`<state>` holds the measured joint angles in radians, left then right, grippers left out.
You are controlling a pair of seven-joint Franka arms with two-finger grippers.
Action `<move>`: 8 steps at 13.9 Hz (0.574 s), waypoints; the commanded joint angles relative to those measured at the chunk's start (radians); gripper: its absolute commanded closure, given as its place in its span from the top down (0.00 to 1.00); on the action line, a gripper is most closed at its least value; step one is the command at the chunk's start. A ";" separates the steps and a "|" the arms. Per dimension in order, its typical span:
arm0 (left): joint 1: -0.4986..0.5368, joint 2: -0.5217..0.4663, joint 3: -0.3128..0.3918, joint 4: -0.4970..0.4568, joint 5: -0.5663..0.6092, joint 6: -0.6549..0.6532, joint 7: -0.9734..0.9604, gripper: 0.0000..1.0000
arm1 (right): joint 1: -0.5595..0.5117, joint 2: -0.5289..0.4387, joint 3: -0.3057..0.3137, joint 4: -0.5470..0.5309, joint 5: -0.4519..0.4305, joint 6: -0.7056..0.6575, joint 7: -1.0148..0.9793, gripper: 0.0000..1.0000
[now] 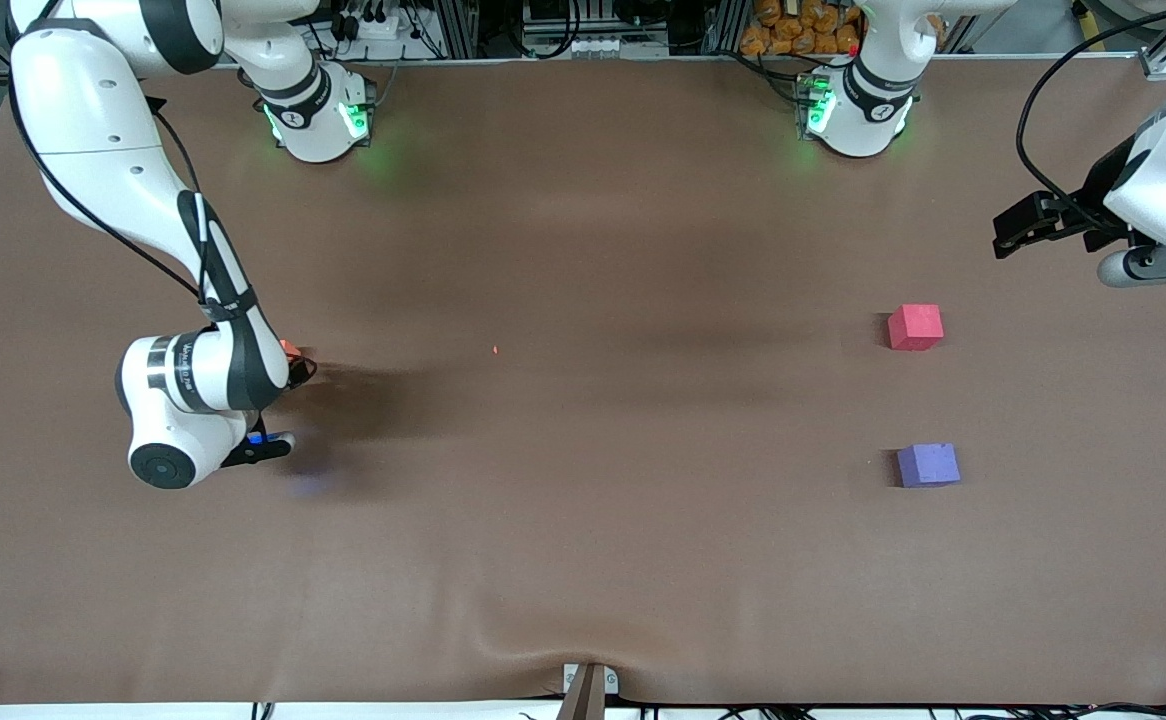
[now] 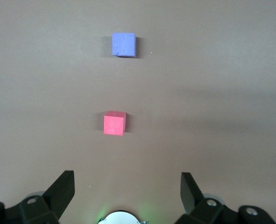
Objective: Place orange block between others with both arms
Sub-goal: 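Lower the right gripper over the orange cube and close on it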
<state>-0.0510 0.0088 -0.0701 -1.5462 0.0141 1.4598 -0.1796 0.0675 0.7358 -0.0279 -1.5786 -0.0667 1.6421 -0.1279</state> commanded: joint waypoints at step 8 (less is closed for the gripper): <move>0.013 0.000 -0.007 0.012 -0.016 0.028 0.008 1.00 | 0.026 -0.007 0.003 -0.047 -0.062 0.039 0.018 0.86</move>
<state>-0.0495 0.0088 -0.0703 -1.5461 0.0141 1.4775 -0.1796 0.0800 0.7377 -0.0263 -1.6127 -0.1001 1.6752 -0.1278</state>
